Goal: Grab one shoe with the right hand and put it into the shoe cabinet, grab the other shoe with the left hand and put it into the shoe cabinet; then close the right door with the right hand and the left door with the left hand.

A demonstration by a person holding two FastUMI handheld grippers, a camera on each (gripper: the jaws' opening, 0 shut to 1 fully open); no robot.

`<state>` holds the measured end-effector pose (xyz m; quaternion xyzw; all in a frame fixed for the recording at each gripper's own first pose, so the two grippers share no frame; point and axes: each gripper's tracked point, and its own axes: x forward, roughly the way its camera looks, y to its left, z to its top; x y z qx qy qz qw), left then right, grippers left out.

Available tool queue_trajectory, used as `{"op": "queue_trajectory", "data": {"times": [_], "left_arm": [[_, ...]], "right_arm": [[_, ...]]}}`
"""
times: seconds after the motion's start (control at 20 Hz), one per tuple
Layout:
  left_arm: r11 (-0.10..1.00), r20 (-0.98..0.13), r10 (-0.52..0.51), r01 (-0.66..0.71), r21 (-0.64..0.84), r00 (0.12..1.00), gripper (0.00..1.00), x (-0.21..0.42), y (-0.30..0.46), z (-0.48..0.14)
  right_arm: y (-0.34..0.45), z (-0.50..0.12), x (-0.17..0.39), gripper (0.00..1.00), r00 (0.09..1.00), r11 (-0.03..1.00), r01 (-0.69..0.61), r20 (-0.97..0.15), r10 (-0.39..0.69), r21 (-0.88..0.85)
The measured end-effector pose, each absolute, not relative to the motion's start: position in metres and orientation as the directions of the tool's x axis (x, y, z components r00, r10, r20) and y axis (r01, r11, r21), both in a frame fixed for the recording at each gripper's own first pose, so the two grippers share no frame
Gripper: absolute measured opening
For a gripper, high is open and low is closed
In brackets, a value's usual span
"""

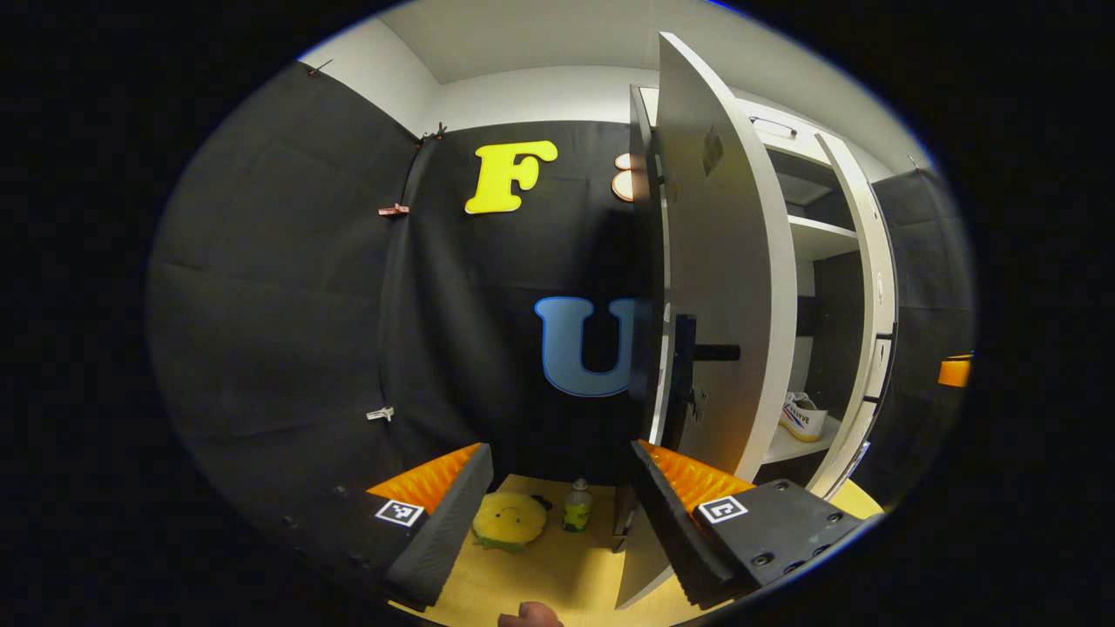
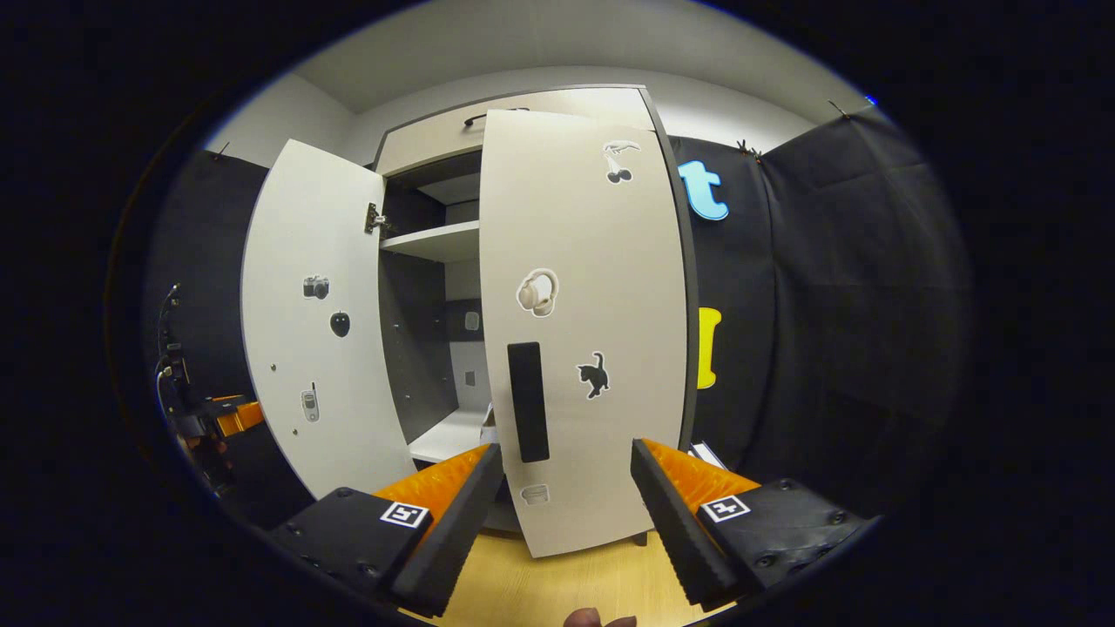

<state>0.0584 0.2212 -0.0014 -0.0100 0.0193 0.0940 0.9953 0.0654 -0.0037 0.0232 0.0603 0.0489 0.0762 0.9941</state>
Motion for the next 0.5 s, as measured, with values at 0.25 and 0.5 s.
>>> {"op": "queue_trajectory", "data": {"times": [0.25,0.5], "left_arm": [[0.990,-0.031,0.138,-0.139,-0.023,0.990,0.92,0.061,0.201,-0.001],[0.999,-0.029,0.052,-0.052,-0.004,0.998,0.94,0.064,0.138,0.000]], "right_arm": [[-0.014,0.028,0.062,0.97,0.986,0.982,-0.136,-0.078,0.147,0.130],[-0.024,0.031,0.062,0.97,0.986,0.979,-0.141,-0.068,0.152,0.148]]}}
